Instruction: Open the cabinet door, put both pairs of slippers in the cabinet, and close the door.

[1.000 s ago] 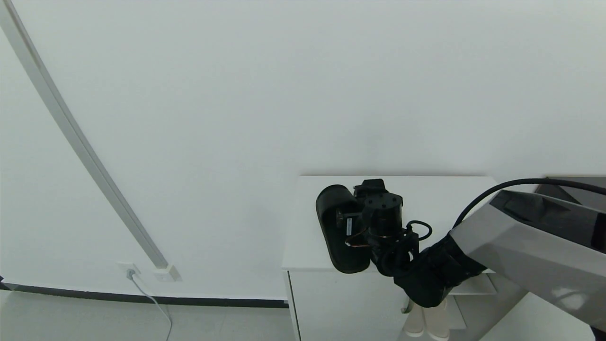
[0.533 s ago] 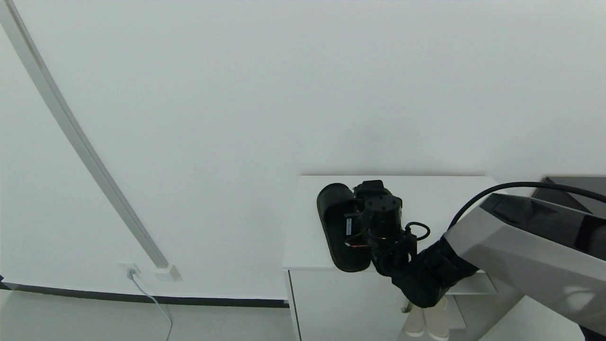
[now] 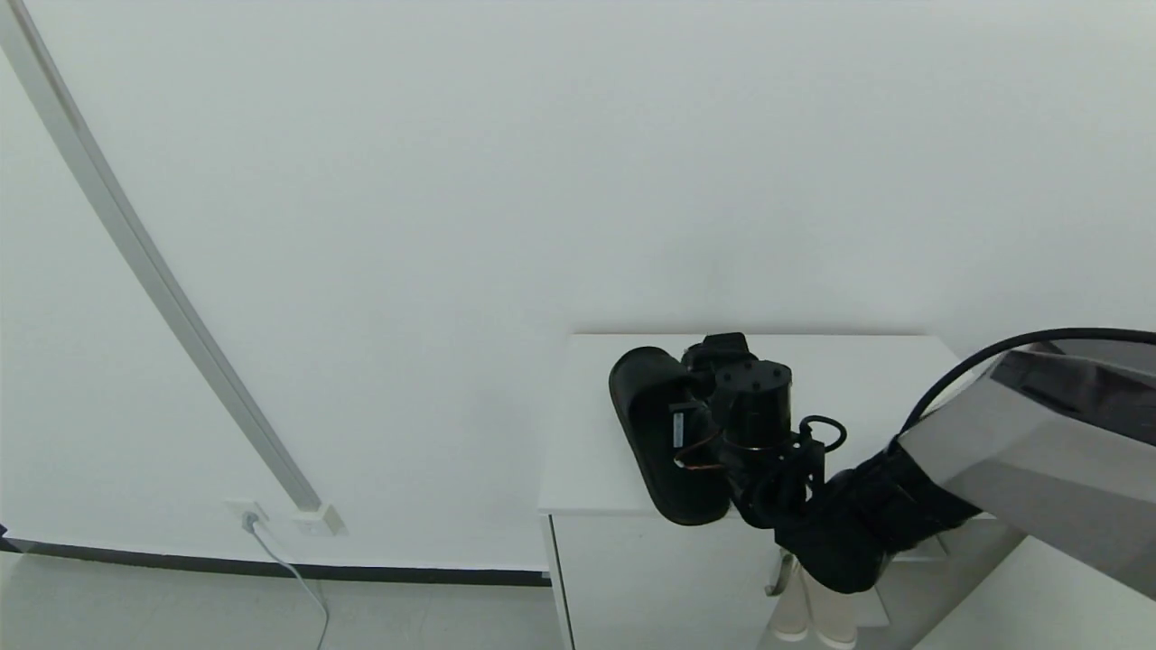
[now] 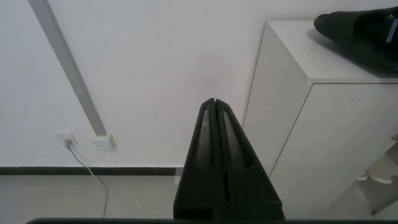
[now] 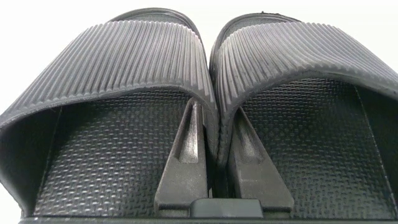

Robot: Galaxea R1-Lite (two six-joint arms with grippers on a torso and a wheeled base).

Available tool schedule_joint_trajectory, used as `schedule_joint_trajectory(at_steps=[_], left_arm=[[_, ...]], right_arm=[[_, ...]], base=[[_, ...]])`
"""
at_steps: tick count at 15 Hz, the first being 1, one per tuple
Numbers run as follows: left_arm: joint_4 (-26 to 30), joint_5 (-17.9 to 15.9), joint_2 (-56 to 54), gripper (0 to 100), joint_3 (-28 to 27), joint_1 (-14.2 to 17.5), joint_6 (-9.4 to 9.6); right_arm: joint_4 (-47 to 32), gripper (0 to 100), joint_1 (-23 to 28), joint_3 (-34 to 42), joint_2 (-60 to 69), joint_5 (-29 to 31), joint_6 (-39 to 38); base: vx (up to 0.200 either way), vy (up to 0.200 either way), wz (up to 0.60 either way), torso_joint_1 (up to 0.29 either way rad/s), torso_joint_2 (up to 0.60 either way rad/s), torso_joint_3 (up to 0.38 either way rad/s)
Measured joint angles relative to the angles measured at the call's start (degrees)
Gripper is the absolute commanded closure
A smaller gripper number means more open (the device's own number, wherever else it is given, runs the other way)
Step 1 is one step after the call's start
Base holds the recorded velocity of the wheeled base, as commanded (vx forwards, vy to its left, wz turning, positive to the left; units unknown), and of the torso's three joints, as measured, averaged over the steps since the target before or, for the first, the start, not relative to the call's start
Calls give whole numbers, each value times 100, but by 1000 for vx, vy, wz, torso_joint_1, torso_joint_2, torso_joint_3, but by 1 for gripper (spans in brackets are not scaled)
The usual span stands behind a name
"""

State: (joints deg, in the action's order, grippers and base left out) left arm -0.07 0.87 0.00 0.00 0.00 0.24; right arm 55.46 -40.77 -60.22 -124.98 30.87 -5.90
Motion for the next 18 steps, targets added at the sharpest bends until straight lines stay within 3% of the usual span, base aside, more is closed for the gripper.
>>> schedule_joint_trajectory(at_steps=[3,6,18], left_arm=[[0,0,0,100,0,0,2],[0,0,0,100,0,0,2],[0,0,0,100,0,0,0]], right_arm=[[-471,100,-250,691,811,-132,-12],[-499,100,-315,896,1123,-137,-15],[-477,100,-300,914,1235,-123,-15]], base=[[0,0,0,0,0,0],[0,0,0,0,0,0],[-200,0,0,3,4,2]])
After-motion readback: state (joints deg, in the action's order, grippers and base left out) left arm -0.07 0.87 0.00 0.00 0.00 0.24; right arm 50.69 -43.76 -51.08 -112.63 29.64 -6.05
